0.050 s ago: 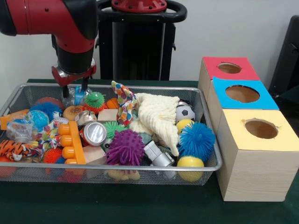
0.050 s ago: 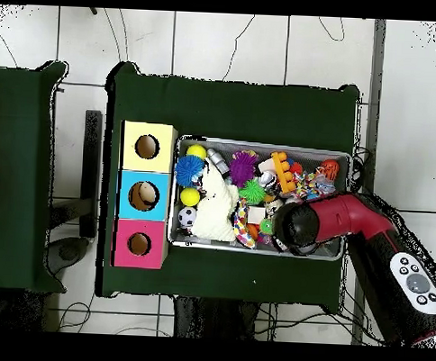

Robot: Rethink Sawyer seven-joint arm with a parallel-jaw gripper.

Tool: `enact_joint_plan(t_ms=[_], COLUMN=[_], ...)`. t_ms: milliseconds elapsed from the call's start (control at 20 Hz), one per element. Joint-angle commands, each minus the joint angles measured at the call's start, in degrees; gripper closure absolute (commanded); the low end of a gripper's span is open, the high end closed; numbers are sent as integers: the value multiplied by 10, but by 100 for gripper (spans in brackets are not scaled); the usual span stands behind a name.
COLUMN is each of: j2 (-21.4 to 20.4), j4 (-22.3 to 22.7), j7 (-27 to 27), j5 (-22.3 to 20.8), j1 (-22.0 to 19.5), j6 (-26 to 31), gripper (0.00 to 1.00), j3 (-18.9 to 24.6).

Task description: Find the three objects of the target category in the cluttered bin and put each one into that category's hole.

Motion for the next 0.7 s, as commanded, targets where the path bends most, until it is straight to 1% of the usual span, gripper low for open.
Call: enact_joint_plan(t_ms=[50, 250, 450, 700], j2=[39, 56, 63, 70], j4=[-79, -94, -98, -101], j7=[-221, -231, -246, -242], j5=[-47, -48, -39, -27], j1=[2, -1, -8, -1], j6=[48, 47, 54, 56], gripper=[0, 0, 0, 0], j3=[-37, -43, -47, -47])
